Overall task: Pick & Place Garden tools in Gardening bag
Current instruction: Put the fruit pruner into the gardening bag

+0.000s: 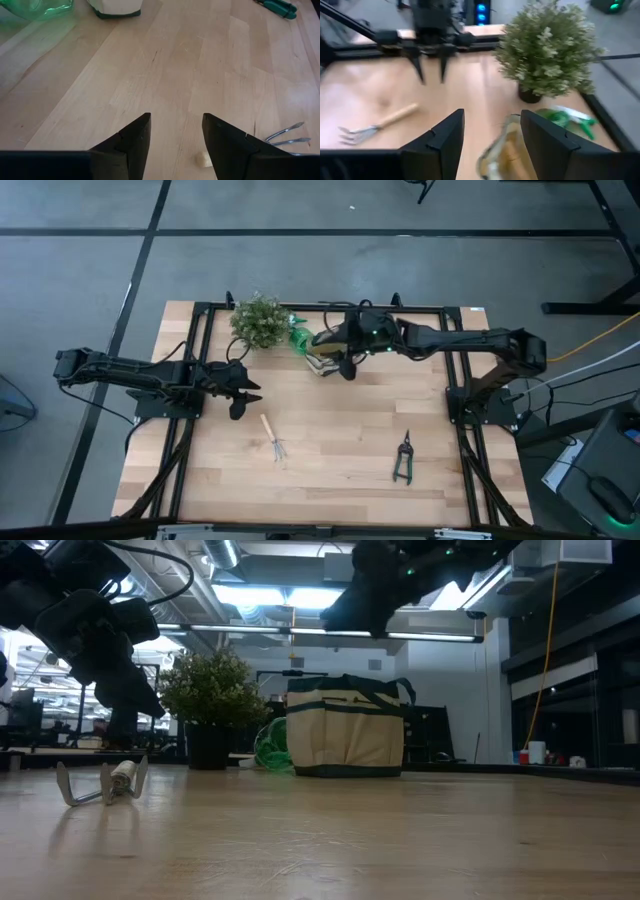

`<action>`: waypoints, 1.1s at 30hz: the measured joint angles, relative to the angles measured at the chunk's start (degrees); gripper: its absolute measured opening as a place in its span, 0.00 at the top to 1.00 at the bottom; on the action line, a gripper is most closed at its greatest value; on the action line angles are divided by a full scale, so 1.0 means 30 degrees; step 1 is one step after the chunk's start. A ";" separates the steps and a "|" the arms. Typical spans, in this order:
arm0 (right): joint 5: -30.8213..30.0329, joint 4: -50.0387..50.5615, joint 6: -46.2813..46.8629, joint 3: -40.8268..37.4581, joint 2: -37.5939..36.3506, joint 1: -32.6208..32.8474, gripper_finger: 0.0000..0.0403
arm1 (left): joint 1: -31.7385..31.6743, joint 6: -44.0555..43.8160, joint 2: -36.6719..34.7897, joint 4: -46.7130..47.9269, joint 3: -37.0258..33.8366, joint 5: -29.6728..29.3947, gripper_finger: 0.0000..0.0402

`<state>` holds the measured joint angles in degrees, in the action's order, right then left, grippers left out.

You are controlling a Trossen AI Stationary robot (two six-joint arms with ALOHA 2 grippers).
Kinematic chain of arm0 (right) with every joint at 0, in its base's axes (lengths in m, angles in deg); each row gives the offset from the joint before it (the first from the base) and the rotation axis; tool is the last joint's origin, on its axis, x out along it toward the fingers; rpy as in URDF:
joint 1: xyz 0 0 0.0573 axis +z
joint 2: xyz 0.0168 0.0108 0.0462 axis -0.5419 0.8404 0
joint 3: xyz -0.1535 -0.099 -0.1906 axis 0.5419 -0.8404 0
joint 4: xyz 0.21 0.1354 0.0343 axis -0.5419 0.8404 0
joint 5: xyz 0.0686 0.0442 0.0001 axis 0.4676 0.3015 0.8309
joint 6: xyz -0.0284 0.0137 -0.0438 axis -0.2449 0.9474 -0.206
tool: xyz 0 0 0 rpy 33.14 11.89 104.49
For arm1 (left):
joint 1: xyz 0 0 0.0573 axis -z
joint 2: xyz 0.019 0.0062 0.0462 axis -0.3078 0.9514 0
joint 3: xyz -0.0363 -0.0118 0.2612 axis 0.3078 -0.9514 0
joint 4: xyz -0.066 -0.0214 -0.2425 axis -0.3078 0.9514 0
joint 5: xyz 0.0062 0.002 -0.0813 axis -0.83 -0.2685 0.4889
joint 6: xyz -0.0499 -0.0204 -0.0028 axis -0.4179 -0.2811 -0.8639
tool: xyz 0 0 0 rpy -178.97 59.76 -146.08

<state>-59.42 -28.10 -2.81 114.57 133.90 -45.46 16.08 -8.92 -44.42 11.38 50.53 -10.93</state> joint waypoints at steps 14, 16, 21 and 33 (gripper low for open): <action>0.2132 0.6507 0.3457 0.0000 -0.3474 0.0808 0.51 | 0.0006 0.0000 -0.0004 0.0002 -0.0004 -0.0004 0.56; 0.2138 0.7024 0.3786 0.0000 -0.3843 0.1085 0.51 | 0.0005 0.0000 -0.0004 -0.0003 0.0000 -0.0004 0.56; 0.2135 0.8226 0.4913 0.0000 -0.4316 0.1794 0.51 | 0.0005 0.0000 0.0001 -0.0003 0.0000 -0.0002 0.57; 0.2080 1.1689 0.6890 0.0000 -0.4338 0.3804 0.51 | 0.0000 0.0000 0.0003 -0.0003 0.0000 -0.0004 0.56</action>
<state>-53.18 6.96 17.86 114.57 120.89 -34.04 16.08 -8.92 -44.41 11.37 50.53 -10.94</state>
